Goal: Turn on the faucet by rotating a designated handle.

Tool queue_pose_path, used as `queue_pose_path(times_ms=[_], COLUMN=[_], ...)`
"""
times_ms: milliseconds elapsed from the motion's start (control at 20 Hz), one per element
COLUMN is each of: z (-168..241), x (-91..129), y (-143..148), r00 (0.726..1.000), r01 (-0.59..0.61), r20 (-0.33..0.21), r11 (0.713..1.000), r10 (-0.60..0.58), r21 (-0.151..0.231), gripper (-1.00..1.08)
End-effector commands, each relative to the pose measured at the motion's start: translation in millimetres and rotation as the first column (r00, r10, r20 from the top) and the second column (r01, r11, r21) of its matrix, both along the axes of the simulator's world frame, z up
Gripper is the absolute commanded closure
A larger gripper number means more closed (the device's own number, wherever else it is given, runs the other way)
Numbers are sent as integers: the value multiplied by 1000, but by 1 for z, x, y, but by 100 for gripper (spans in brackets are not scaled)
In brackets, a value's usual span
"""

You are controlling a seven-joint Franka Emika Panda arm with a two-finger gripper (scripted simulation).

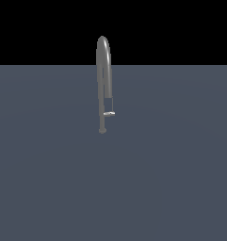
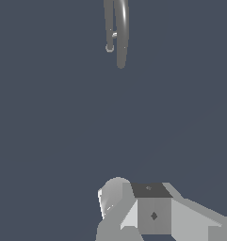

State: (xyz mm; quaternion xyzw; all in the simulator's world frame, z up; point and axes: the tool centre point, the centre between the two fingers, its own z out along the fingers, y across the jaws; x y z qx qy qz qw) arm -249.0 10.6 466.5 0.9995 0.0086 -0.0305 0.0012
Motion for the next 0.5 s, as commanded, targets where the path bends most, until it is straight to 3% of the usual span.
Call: queue_pose_path(times_ms=[0,200,450], z=[0,0,0], x=[0,2,10], y=[0,1,4], r00=[1000,1000,999], r01=[0,7,37], r20=[0,-6,-32], r11=[1000,1000,998], r10=[0,-7,-36], r21=[0,10,52], gripper=[108,108,108])
